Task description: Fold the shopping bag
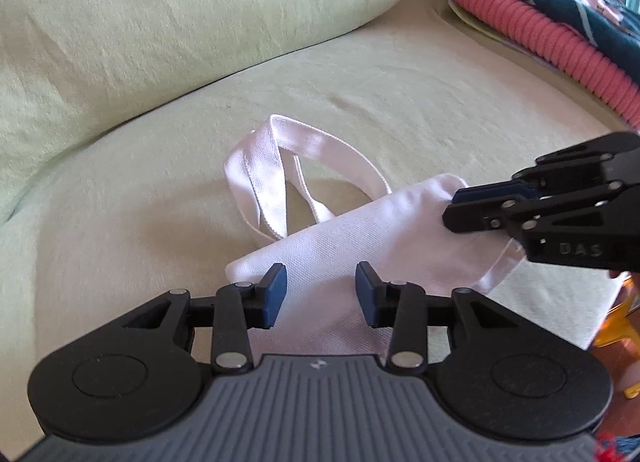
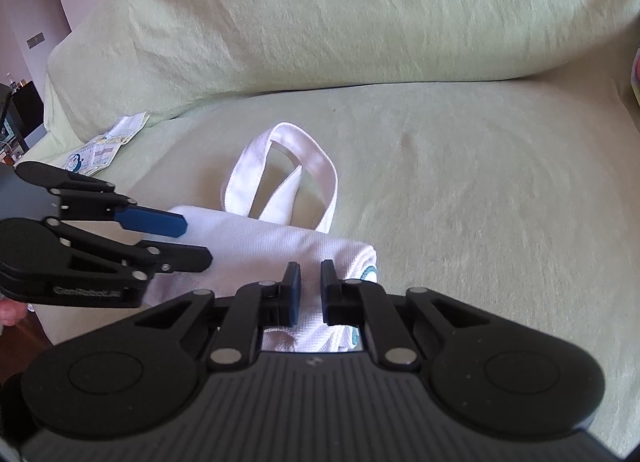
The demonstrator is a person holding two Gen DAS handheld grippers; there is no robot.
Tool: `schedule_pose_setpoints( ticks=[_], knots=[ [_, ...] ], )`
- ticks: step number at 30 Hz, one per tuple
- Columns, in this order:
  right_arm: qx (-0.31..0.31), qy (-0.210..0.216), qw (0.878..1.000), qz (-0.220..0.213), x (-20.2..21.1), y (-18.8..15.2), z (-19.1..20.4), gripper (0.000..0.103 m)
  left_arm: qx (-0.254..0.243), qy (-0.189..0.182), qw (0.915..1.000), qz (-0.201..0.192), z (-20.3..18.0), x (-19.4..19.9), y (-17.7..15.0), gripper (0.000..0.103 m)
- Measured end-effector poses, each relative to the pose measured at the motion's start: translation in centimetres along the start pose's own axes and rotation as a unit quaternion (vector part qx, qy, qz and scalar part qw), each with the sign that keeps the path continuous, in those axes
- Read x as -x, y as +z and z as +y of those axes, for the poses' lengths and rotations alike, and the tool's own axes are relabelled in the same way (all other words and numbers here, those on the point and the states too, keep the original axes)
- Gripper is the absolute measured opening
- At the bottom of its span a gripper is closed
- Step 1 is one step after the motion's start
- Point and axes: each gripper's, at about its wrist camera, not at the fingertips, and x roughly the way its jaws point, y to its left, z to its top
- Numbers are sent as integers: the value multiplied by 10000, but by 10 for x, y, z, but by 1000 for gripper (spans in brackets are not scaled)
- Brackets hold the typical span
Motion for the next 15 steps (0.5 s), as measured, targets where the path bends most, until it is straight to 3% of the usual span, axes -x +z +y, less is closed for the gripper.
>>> schedule_pose_setpoints(
  ticks=[10, 15],
  knots=[
    [-55, 9, 10000, -56, 1, -2, -1, 6, -4, 56, 10000, 15, -2, -1, 2, 46],
    [-61, 16, 9999, -84, 1, -4, -1, 6, 28, -204, 9997, -153, 1, 16, 0, 41]
  ],
)
